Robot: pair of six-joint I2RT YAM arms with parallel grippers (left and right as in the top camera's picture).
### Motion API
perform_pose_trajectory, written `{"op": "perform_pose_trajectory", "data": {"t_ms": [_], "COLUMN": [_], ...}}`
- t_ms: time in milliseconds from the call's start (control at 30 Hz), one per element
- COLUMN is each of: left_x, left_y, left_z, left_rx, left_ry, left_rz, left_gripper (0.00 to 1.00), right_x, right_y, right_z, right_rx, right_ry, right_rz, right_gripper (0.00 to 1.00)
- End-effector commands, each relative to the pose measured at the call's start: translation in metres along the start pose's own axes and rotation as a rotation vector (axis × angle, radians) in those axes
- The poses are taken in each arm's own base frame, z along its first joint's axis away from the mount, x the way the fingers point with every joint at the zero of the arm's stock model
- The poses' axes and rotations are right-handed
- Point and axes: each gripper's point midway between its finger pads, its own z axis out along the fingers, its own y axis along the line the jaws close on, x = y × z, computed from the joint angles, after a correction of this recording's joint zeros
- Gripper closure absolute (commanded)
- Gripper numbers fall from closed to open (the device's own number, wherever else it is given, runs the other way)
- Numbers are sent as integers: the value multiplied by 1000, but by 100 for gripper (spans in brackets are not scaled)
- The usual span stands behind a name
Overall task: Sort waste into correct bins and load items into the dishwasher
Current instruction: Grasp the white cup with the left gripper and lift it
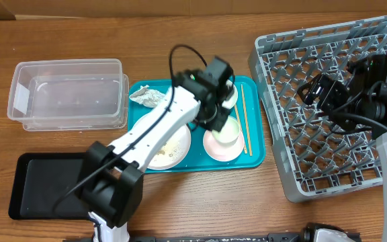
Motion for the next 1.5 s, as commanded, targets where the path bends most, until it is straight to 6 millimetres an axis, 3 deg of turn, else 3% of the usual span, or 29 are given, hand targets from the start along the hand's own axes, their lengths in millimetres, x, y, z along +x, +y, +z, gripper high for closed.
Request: {"op": "perform_pose_trajectory", "data": {"t_ms": [0,100,200,300,433,733,833,933,1133,1333,1467], "left_x": [-37,-56,-65,-60,-50,-43,-42,-42,-41,-43,-42], "left_y": [0,3,5,17,14,-11,-14,-14,-16,-1,-3], "left_z": [-80,-129,-171,-208,-234,-235,-234,-236,-237,-248,-248], "left_rx": [127,321,597,895,1080,1150,1154,1161,1169,1203,1205], "left_ry": [-181,-291,-377,-418,-436,-372,-365,-366,-365,-407,-401], "left_rz": [-62,-75,-63,-73,-48,-33,-30,-29,-24,-38,-37], "left_gripper": [96,96,96,96,96,96,96,96,96,96,96], "right_x": [-4,2,9,16,23,51,66,73,77,76,73], "right_y": [2,12,46,97,132,192,212,216,217,218,220], "right_z": [-8,-8,-13,-32,-40,-48,-75,-88,-93,-94,-95], "right_rx": [6,-53,-254,-550,-685,-842,-1047,-1137,-1171,-1172,-1174], "right_ry": [-14,14,54,65,54,30,17,17,28,24,1], "right_rz": [1,-28,-133,-285,-404,-646,-808,-869,-878,-882,-900], "right_gripper": [1,11,24,28,28,27,27,23,23,23,22]}}
